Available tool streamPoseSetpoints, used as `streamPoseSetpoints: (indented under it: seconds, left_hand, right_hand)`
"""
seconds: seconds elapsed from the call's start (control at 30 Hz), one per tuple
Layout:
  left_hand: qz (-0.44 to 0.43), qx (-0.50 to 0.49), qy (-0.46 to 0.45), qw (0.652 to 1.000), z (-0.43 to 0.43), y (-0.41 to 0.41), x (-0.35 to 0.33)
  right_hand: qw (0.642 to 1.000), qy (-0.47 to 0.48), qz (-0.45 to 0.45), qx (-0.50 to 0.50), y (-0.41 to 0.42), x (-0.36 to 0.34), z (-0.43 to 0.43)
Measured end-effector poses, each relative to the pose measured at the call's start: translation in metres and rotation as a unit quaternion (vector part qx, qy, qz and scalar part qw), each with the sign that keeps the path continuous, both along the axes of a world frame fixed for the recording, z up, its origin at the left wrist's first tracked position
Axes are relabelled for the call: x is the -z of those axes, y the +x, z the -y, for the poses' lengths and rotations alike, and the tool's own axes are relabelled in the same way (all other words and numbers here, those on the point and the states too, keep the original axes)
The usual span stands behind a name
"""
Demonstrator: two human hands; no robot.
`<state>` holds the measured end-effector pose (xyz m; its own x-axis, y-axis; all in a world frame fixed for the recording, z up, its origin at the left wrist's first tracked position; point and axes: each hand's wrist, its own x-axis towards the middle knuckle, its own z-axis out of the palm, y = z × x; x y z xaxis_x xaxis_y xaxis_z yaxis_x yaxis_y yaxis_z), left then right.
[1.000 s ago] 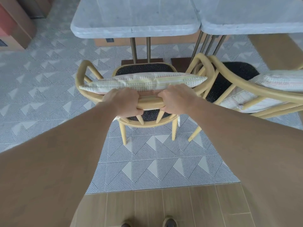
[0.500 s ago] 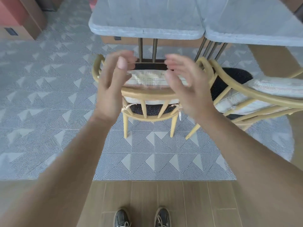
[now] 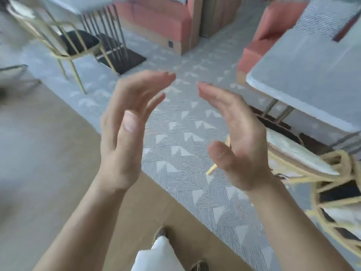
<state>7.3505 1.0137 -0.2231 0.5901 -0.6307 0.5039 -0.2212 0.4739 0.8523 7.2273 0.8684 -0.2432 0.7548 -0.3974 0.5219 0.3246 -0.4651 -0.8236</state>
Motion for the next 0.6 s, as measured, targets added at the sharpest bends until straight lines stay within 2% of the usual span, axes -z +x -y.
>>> streamPoseSetpoints:
  seconds: [0.3,0.6]
  left_hand:
    - [-0.024,-0.228,-0.031,0.973,-0.16,0.077,-0.032]
    - [-0.007,-0.348,-0.009,0.938,-0.259,0.165,-0.044]
  right_hand:
    - [0.975,-0.03,0.021,-0.219,0.152,-0.044,-0.116]
    - [0.946,-0.03,0.051,-0.32,0.288,-0.052,-0.199]
